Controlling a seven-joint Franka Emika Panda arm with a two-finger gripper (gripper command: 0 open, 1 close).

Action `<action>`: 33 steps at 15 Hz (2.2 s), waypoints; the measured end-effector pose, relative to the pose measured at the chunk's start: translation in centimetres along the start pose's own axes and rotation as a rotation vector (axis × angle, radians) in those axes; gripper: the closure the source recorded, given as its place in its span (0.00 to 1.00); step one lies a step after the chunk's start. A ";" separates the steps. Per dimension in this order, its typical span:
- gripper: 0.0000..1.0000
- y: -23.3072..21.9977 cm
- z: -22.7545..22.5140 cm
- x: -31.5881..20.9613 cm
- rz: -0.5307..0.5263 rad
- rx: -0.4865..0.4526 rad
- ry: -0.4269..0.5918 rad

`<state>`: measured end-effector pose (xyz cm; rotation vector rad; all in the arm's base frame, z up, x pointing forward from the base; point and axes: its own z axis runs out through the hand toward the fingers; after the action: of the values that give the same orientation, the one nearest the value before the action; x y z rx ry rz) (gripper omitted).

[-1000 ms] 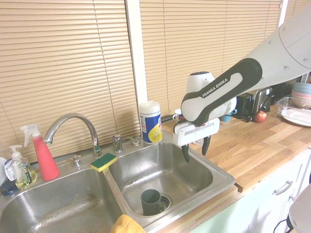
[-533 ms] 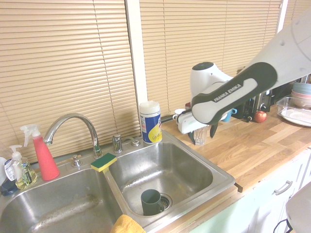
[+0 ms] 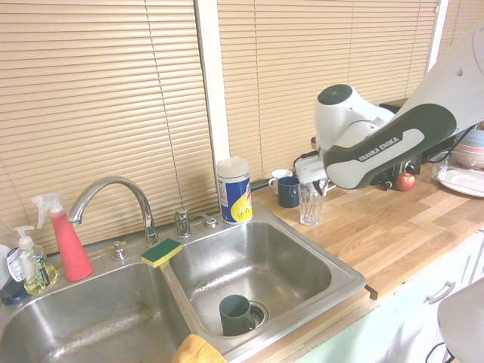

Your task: Put the spoon into the sink

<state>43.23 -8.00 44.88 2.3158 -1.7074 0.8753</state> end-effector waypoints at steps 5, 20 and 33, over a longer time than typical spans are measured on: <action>1.00 -1.4 1.6 1.2 0.005 0.069 0.045; 1.00 -4.1 4.7 1.1 0.000 0.073 0.079; 1.00 -4.1 4.8 2.8 0.039 0.081 0.092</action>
<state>49.28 -10.97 43.32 2.2603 -1.7153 1.0604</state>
